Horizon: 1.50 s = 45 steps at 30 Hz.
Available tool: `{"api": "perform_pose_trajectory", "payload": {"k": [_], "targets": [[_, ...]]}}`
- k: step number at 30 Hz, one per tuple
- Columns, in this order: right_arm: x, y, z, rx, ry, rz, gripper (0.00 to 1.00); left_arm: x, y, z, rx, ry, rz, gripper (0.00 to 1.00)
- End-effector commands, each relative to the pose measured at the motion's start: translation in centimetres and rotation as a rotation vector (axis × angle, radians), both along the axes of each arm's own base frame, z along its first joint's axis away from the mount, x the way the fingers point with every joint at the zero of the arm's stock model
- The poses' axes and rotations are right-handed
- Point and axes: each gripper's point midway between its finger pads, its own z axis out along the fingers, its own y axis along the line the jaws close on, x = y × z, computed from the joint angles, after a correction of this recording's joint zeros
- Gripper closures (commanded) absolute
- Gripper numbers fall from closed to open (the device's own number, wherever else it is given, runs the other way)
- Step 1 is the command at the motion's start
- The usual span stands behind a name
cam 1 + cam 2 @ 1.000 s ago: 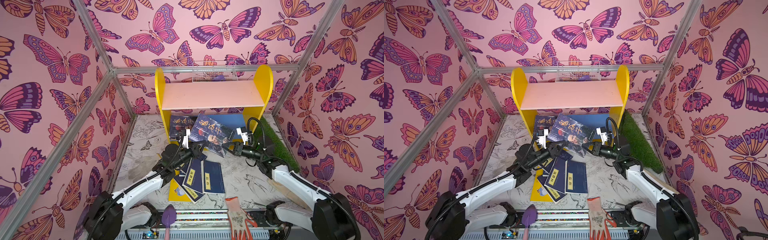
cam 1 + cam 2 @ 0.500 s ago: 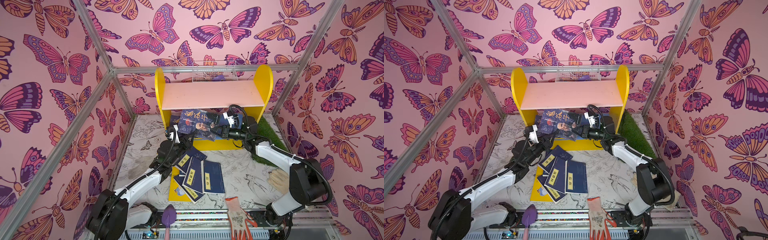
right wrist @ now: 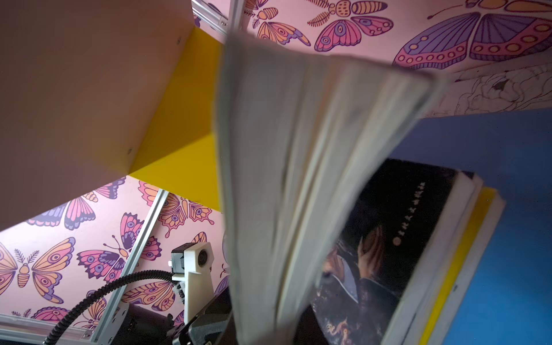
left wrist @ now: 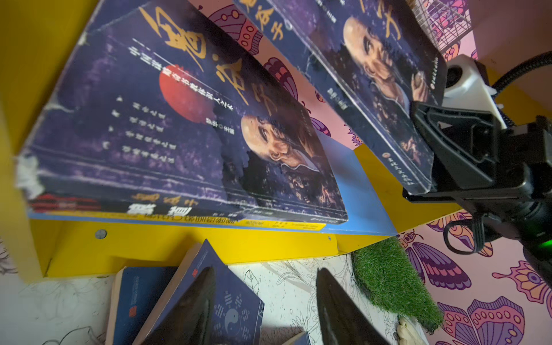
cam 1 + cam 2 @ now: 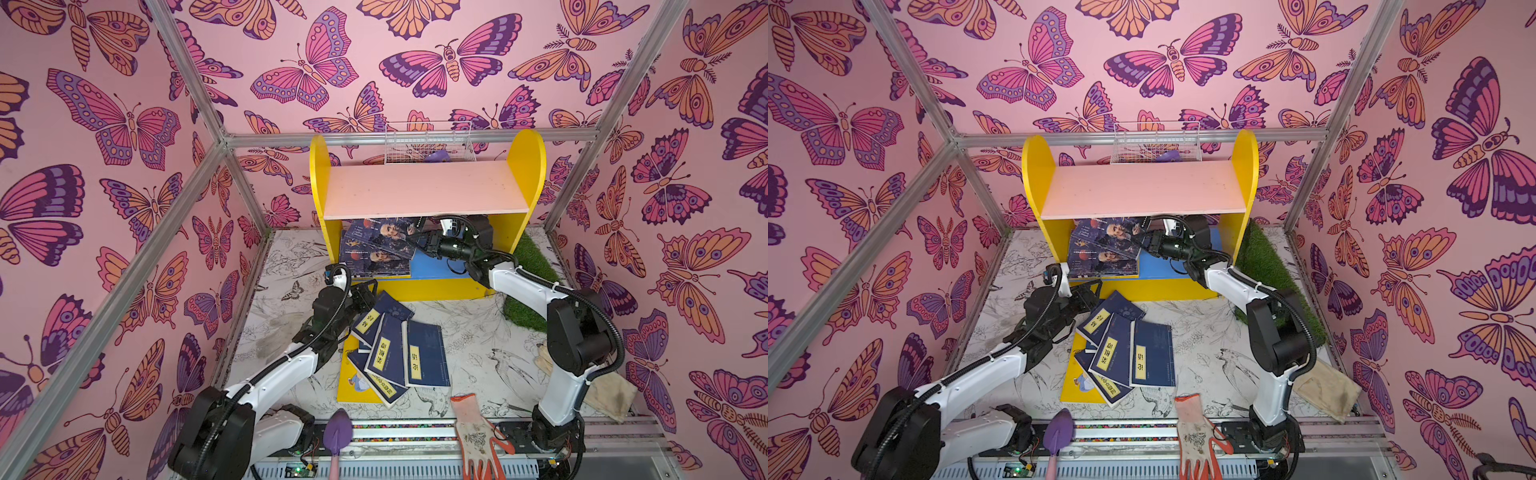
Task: Stacking books/files
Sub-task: Pick up the book from the center of the table, then place the book on the bookshelf.
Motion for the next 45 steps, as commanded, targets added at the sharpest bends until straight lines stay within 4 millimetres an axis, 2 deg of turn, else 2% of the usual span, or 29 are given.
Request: {"api": "perform_pose_trajectory", "payload": {"k": [1, 4, 8, 12, 14, 23, 30, 36, 45], "targets": [[-1.0, 0.2, 6.0, 0.062, -0.161, 0.056, 1.0, -1.2, 1.4, 1.2, 0.046, -0.033, 0.021, 0.44], [-1.0, 0.4, 5.2, -0.006, -0.11, 0.074, 1.0, -2.6, 3.6, 1.9, 0.075, -0.018, 0.099, 0.43], [-1.1, 0.7, 3.9, -0.097, -0.046, 0.116, 1.0, -4.7, 9.3, 0.2, 0.178, 0.147, 0.353, 0.44], [-0.9, 1.2, 3.7, -0.107, -0.01, 0.16, 1.0, -6.5, 12.5, -1.0, 0.212, 0.221, 0.483, 0.44], [-0.6, 1.5, 3.5, -0.112, -0.005, 0.165, 1.0, -6.9, 13.3, -1.6, 0.205, 0.248, 0.52, 0.44], [-0.6, 3.2, 3.0, -0.089, 0.027, 0.24, 1.0, -7.0, 14.0, -2.7, 0.193, 0.303, 0.559, 0.44], [-1.1, 3.0, 2.2, -0.105, 0.043, 0.251, 1.0, -6.4, 13.2, -2.9, 0.177, 0.31, 0.525, 0.44], [-2.1, 2.5, 3.0, -0.078, 0.015, 0.246, 1.0, -5.9, 12.6, -2.9, 0.181, 0.3, 0.493, 0.44], [-3.0, 1.9, 3.2, -0.082, 0.012, 0.238, 1.0, -5.4, 12.0, -3.0, 0.16, 0.298, 0.473, 0.44]]}}
